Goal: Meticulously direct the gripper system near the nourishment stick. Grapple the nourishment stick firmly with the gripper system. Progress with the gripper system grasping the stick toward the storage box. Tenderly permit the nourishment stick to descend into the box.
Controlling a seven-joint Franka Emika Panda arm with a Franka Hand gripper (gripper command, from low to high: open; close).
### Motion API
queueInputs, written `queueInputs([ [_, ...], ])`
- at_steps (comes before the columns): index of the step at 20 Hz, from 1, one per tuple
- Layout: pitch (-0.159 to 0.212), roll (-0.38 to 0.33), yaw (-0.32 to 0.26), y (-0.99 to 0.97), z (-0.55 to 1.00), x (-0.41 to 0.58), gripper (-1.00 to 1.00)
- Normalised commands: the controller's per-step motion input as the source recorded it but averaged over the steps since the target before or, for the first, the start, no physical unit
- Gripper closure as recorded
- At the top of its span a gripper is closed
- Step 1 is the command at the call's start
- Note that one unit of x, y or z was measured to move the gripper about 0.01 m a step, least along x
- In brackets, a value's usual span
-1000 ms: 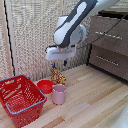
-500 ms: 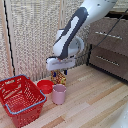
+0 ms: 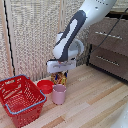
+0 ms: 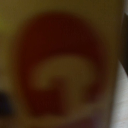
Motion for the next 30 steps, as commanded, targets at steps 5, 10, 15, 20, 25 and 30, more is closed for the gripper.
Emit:
queueInputs([
  [5, 0.006, 0.014, 0.000, 0.04, 0.10, 0.026, 1.00],
  [10, 0.023, 0.023, 0.000, 0.01, 0.46, 0.160, 1.00],
  [15, 0.057, 0.006, 0.018, 0.00, 0.85, 0.389, 1.00],
  [20, 0.027, 0.000, 0.011, 0.02, 1.00, 0.501, 1.00],
  [25, 0.077, 0.015, 0.024, 0.26, 0.96, 0.336, 1.00],
  [30, 0.117, 0.030, 0.043, 0.59, 0.84, 0.090, 1.00],
])
